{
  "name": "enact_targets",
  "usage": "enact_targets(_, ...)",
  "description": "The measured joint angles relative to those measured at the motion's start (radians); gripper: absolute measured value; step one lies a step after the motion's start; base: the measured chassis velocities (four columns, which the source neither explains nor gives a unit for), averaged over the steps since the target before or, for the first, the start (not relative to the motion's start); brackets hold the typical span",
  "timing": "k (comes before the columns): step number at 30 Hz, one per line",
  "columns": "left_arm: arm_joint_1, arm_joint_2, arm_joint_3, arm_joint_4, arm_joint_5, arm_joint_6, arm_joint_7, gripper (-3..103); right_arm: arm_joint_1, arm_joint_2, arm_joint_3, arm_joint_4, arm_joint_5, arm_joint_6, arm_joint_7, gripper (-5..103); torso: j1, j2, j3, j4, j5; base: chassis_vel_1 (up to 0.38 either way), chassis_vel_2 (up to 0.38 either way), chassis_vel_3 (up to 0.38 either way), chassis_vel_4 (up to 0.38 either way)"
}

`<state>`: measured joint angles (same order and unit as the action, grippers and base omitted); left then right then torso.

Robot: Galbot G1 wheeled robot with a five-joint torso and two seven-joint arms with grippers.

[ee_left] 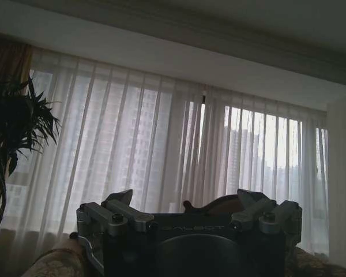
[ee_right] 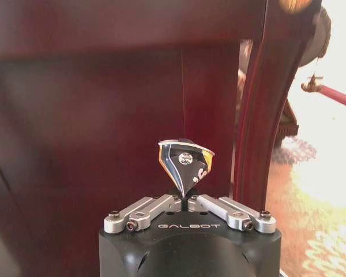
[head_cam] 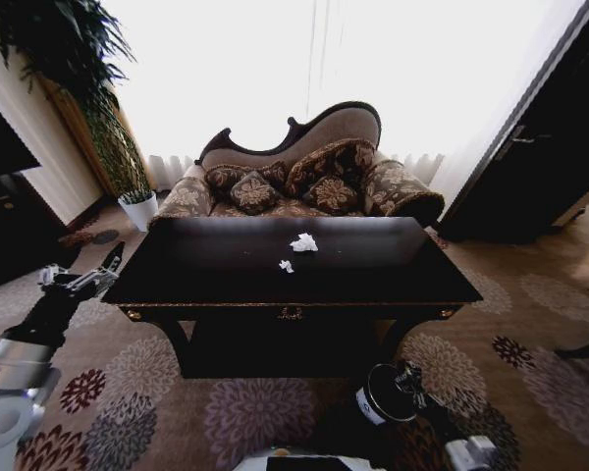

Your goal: Move to the front of the table and place the trash on the table into the trash bin.

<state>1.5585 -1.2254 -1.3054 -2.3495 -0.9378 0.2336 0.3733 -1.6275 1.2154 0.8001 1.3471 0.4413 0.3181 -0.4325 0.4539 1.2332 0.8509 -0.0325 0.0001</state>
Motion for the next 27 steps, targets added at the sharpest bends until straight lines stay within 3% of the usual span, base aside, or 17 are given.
enact_targets(6, 0.025, 0.005, -0.041, -0.023, -0.034, 0.008, -0.006, 100, 0.082, -0.076, -0.043, -0.187, -0.041, 0.015, -0.004, 0, 0.0, 0.0, 0.0, -0.0001, 0.0001, 0.0, 0.0, 0.0, 0.0)
enact_targets(9, 0.054, 0.005, -0.07, -0.033, -0.041, 0.009, -0.007, 100, 0.163, -0.156, -0.099, -0.365, -0.061, 0.055, -0.005, 0, 0.0, 0.0, 0.0, 0.0001, -0.0002, 0.0, 0.0, 0.0, 0.0)
enact_targets(13, 0.083, 0.003, -0.097, -0.05, -0.047, 0.009, -0.007, 100, 0.229, -0.191, -0.155, -0.47, -0.063, 0.064, -0.003, 0, 0.0, 0.0, 0.0, 0.0, -0.0003, 0.0, 0.0, 0.0, 0.0)
enact_targets(27, 0.144, -0.016, -0.165, -0.086, -0.067, 0.009, -0.008, 100, 0.373, -0.142, -0.26, -0.597, -0.134, 0.069, 0.045, 0, 0.0, 0.0, 0.0, 0.0, -0.0003, 0.0, 0.0, 0.0, 0.0)
